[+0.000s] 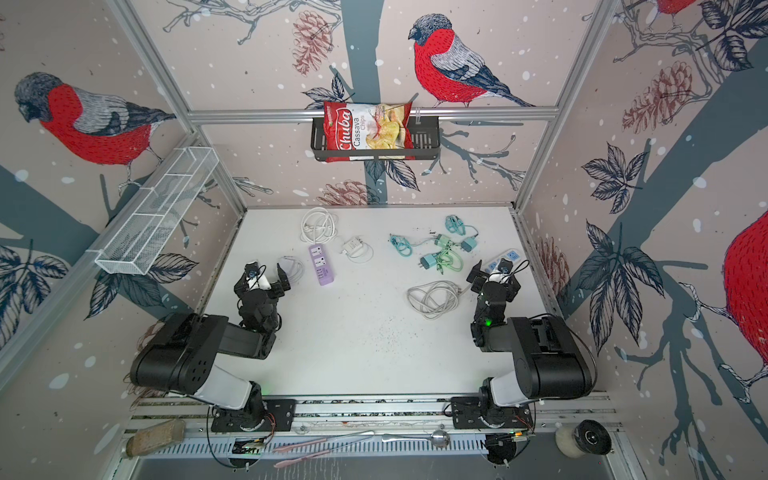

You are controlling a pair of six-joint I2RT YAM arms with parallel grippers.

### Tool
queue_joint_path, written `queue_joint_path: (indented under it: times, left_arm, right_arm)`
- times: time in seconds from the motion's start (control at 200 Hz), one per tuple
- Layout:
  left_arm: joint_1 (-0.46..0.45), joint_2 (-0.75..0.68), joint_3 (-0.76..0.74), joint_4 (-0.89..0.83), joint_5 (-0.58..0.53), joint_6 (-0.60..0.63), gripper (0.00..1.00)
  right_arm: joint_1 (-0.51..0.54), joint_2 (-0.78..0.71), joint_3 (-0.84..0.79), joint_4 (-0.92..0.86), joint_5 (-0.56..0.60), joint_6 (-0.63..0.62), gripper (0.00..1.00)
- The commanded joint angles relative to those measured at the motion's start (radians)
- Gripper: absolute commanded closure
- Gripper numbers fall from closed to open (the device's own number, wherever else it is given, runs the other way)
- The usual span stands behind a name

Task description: Insert the plug

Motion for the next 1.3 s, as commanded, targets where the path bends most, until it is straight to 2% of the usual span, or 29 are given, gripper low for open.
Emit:
queue_joint_path:
  times: [0.0,0.085,0.165,0.325,0.495,0.615,0.765,0.905,1.016,1.101,1.296]
  left_arm:
    - [-0.007,-0.084,0.077,-0.192,-0.022,0.008,0.02]
    - [-0.021,-0.134,0.168,-0.367,-0.058,0.009,0.03]
    - [-0.026,-0.165,0.258,-0.53,-0.083,-0.043,0.02]
    - [-0.038,-0.181,0.471,-0.932,0.001,-0.177,0.02]
    - [-0.051,-0.117,0.619,-1.194,0.114,-0.3,0.02]
    - [-0.062,-0.044,0.701,-1.318,0.19,-0.362,0.02]
    - [-0.081,0.055,0.773,-1.414,0.216,-0.393,0.03]
    - [-0.092,0.146,0.901,-1.537,0.247,-0.421,0.05]
    - [-0.11,0.219,0.979,-1.607,0.257,-0.438,0.06]
    - [-0.113,0.273,1.035,-1.663,0.258,-0.463,0.08]
    - [-0.118,0.372,1.135,-1.732,0.299,-0.496,0.09]
  right_arm:
    - [-0.006,-0.067,0.098,-0.224,0.014,0.0,0.0]
    - [-0.005,-0.076,0.154,-0.304,0.005,-0.006,0.0]
    - [0.02,-0.082,0.203,-0.359,0.019,-0.008,0.0]
    - [0.096,-0.087,0.34,-0.544,-0.009,0.019,0.0]
    - [0.221,-0.054,0.491,-0.754,-0.008,0.053,0.0]
    - [0.304,0.006,0.604,-0.905,-0.04,0.091,0.0]
    - [0.413,0.096,0.717,-1.027,-0.049,0.133,0.0]
    - [0.46,0.174,0.81,-1.124,-0.066,0.182,0.0]
    - [0.483,0.198,0.839,-1.149,-0.098,0.199,0.0]
    - [0.51,0.192,0.83,-1.139,-0.064,0.206,0.0]
    - [0.555,0.198,0.833,-1.166,-0.071,0.228,0.0]
